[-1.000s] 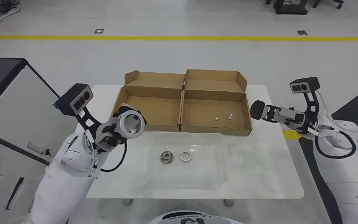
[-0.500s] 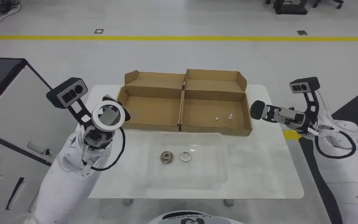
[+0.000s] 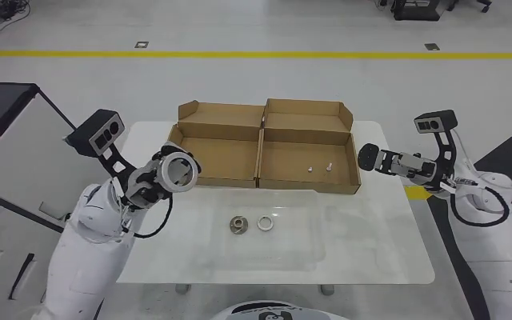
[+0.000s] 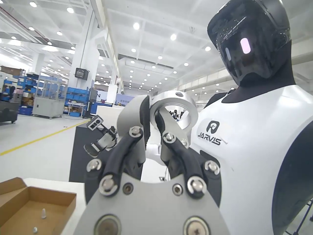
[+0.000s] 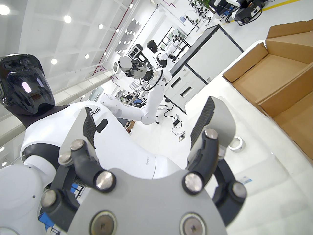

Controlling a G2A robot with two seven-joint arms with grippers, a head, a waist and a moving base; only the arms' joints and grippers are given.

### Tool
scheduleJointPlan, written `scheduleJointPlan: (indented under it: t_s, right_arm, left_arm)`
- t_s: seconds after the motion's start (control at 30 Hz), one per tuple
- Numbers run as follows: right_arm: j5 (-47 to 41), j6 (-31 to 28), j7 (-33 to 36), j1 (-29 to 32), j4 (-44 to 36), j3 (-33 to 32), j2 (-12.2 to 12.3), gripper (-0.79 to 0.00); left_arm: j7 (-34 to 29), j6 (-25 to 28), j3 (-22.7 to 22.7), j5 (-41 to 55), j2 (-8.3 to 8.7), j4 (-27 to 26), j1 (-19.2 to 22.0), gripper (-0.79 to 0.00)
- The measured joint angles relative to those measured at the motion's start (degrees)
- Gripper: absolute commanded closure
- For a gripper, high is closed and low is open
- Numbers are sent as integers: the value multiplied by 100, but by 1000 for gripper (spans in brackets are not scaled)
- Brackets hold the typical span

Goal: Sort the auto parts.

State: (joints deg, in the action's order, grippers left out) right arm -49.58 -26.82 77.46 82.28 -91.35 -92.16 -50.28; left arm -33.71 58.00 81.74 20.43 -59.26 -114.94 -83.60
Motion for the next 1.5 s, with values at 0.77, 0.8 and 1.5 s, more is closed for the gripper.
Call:
scheduleJointPlan:
  t_s: [0.77, 0.8, 1.5]
  right_arm:
    - [0, 0, 0, 0, 0, 0, 0, -785]
    - [0, 0, 0, 0, 0, 0, 0, -785]
    - [0, 0, 0, 0, 0, 0, 0, -785]
  left_arm:
    - [-671, 0, 224, 1007, -280, 131, -20, 0]
    - [-712, 0, 251, 930, -288, 139, -31, 0]
    - [-739, 0, 126, 1810, -469, 48, -238, 0]
